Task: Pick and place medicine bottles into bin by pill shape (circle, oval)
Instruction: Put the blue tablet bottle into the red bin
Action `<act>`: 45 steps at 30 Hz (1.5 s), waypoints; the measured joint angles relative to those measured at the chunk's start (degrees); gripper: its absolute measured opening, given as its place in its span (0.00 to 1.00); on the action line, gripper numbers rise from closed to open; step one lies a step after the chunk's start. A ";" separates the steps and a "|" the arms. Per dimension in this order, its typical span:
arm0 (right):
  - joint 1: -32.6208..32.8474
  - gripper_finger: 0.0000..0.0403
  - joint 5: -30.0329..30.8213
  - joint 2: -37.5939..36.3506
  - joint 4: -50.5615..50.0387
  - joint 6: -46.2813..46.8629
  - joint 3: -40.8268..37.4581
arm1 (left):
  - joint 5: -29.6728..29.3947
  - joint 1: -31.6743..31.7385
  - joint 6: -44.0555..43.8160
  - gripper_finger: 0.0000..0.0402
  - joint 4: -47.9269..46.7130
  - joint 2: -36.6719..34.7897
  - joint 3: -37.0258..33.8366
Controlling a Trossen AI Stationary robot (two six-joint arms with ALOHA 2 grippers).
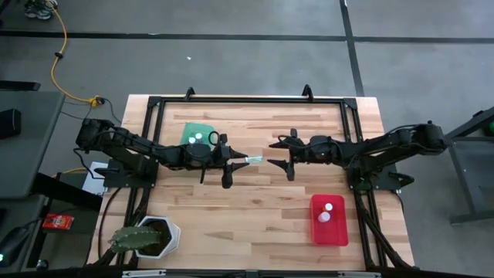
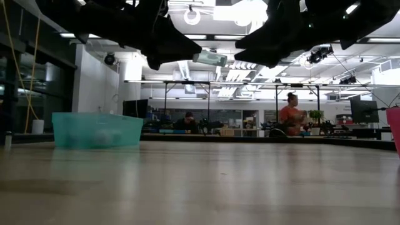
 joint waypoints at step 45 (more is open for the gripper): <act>0.00 0.64 -5.87 11.65 -17.07 4.97 12.33 | -0.10 0.00 -3.54 0.26 -19.70 1.00 4.86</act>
